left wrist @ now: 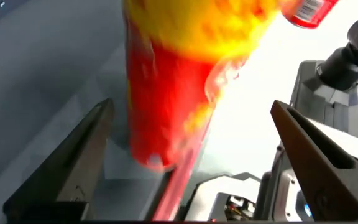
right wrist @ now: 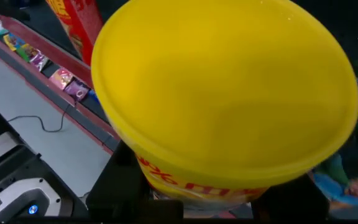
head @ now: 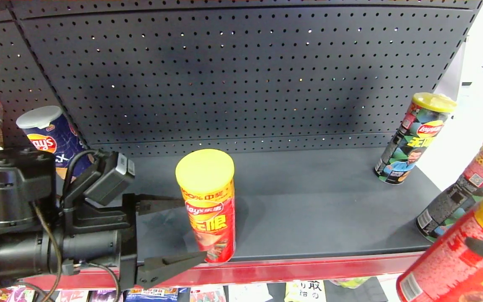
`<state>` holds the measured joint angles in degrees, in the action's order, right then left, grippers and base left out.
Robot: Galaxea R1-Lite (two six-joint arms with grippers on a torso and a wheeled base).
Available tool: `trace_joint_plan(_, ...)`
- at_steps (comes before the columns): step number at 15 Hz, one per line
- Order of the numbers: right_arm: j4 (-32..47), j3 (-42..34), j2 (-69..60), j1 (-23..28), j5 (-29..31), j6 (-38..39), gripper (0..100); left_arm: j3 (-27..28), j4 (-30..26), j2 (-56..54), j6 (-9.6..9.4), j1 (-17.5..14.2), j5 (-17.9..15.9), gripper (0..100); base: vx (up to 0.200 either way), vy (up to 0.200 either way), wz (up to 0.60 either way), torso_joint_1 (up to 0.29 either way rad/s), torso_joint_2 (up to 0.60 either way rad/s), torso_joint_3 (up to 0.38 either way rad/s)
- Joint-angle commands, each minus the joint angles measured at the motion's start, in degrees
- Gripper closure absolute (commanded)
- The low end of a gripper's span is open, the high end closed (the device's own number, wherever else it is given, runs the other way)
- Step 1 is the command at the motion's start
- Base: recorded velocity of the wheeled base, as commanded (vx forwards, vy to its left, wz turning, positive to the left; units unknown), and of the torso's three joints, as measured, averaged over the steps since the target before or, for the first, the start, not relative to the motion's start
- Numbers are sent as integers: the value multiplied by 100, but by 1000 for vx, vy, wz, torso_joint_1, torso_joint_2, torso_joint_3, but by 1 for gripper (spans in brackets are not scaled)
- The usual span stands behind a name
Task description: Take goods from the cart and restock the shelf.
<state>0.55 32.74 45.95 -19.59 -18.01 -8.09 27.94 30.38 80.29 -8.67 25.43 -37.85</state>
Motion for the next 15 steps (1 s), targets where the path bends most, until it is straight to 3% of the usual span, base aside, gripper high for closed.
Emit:
trace_joint_plan(1, -538, 109, 1030, -326, -1, 1, 100, -316, 3, -496, 5, -231, -3, 0, 0, 0, 0, 0, 0, 0)
trace_joint_plan(2, -1110, 232, 1672, -432, -1, 1, 100, -588, -14, -892, 155, -346, -3, 0, 0, 0, 0, 0, 0, 0)
trace_joint_plan(4, -1496, 760, 2516, -625, -19, 1, 100, -992, -50, -1525, 498, -363, 120, 0, 0, 0, 0, 0, 0, 0)
trace_joint_plan(5, -1505, 1076, 2867, -669, -19, 1, 100, -1168, -50, -1753, 550, -363, 199, 0, 0, 0, 0, 0, 0, 0)
trace_joint_plan(8, -1531, 2113, 3992, -959, -28, 1, 100, -1669, -269, -2492, 621, -363, 349, 0, 0, 0, 0, 0, 0, 0)
trace_joint_plan(10, -1813, 2641, 4669, -1161, -54, 1, 100, -1695, -858, -2975, 629, -363, 445, 0, 0, 0, 0, 0, 0, 0)
trace_joint_plan(11, -1813, 2641, 4669, -1161, -54, 1, 100, -1695, -858, -2975, 629, -363, 445, 0, 0, 0, 0, 0, 0, 0)
trace_joint_plan(12, -2182, 3159, 5275, -1372, -159, 10, 100, -1625, -1482, -3423, 656, -363, 498, 0, 0, 0, 0, 0, 0, 0)
trace_joint_plan(15, -2217, 3722, 5785, -1539, -186, 10, 100, -1695, -1649, -3669, 665, -363, 577, 0, 0, 0, 0, 0, 0, 0)
